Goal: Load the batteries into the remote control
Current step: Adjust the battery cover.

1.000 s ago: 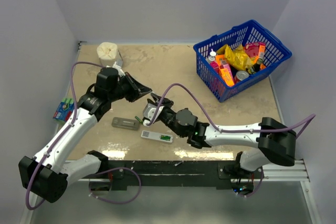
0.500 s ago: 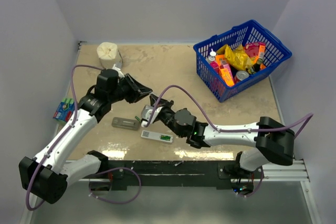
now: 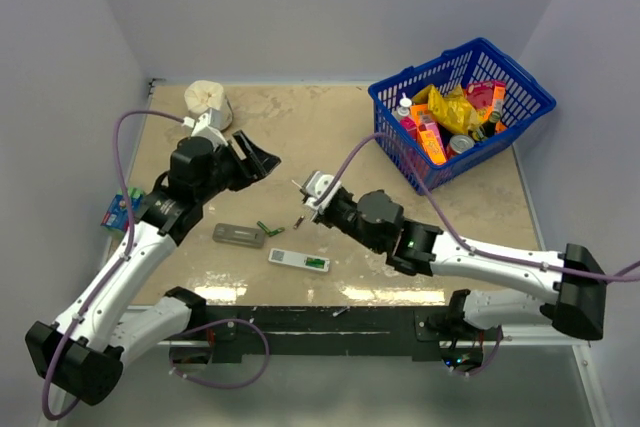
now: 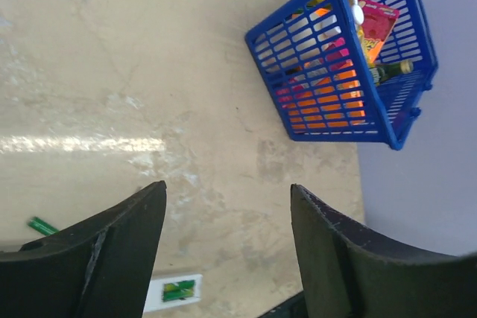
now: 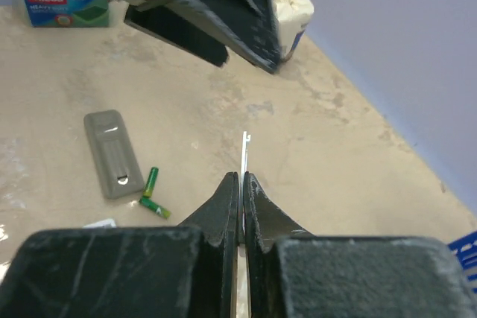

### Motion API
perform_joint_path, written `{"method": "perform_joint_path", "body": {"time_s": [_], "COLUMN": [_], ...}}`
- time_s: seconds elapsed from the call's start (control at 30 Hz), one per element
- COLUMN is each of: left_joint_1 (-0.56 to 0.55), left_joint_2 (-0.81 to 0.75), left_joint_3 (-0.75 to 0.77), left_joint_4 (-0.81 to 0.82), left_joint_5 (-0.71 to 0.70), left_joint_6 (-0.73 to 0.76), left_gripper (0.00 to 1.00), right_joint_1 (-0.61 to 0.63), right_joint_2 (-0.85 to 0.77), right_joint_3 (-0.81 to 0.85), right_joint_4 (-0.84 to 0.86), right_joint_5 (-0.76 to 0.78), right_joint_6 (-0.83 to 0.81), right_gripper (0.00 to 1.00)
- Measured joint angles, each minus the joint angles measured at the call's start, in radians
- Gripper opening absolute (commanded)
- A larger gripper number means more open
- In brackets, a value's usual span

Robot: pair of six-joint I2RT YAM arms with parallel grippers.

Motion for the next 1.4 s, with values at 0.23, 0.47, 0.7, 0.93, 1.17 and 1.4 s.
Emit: {"method": "perform_joint_path", "body": {"time_s": [0.23,0.47,0.7,0.93,1.17,1.4], "left_joint_1": [-0.003,-0.063,-0.206,-0.254,-0.294,-0.335], "left_joint_2": [-0.048,-0.074,-0.084,-0.092,-0.084,-0.077], "left_joint_3": [-0.106,-0.222,-0.319,-0.431,-0.441,-0.441], "left_joint_4": [0.067,0.126,0.192,0.215,0.218,0.219], "left_joint_5": [-0.021,0.034,0.043,-0.034,-0.123,-0.157], "left_joint_6": [0.315,0.486,0.492,0.396,0.342,0.337], "left_gripper": [0.86,0.88,0.88,0.88,0.87,0.88], "right_joint_1": [-0.174,-0.305,-0.416,-0.477,-0.489,-0.489], "right_joint_2": [-0.136,-0.136,-0.092,0.08,0.312,0.351], "right_joint_3": [0.002,-0.068,-0.279,-0.372,-0.382,-0.401], "right_joint_4": [-0.277,-0.375,-0.233,0.028,0.284,0.371], "right_joint_5": [-0.275,-0.58,-0.798,-0.966,-1.088,-1.104], "right_joint_6": [0.359,0.659,0.908,1.039,1.146,1.151], "right_gripper": [0.0,0.0,0.0,0.0,0.0,0.0]}}
